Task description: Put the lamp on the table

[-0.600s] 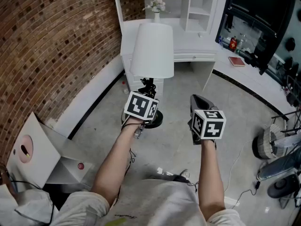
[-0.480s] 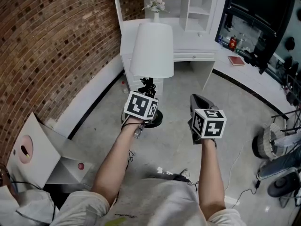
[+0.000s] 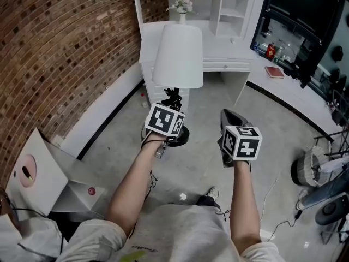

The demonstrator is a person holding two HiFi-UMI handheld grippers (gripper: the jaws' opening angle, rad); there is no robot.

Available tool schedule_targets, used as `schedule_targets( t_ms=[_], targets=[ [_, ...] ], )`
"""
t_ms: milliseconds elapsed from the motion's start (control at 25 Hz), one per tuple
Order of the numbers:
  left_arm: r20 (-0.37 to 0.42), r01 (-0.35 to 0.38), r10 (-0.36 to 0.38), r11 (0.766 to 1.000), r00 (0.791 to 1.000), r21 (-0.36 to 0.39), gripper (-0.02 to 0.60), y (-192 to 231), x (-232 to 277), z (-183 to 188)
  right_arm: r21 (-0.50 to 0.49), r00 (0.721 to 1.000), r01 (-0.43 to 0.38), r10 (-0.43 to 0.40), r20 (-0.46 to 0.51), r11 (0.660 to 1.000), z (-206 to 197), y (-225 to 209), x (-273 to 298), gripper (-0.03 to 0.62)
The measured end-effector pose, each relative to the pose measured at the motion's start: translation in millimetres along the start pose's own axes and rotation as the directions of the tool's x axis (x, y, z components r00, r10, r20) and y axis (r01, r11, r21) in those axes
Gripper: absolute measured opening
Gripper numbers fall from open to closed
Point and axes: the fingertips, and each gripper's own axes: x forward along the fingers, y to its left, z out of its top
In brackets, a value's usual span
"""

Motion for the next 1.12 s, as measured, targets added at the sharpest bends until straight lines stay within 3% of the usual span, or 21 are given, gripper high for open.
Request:
schedule_targets(
  t_ms=[440, 1120],
  targets=[
    [-0.027, -0.049, 0.048, 0.999, 0.998, -0.015, 0.075, -0.1, 47.0, 24.1, -0.013, 0.999, -0.042, 0.042, -0.019, 0.999, 3.3, -44.6, 40.9, 0.005],
    [-0.041, -0.082, 0.078, 0.993, 0.996, -0.087, 0.075, -49.6, 156.9, 120.0, -0.003, 0.993, -0.117, 0.117, -0.02, 0.993, 44.0, -188.1, 95.8, 0.005]
  ],
)
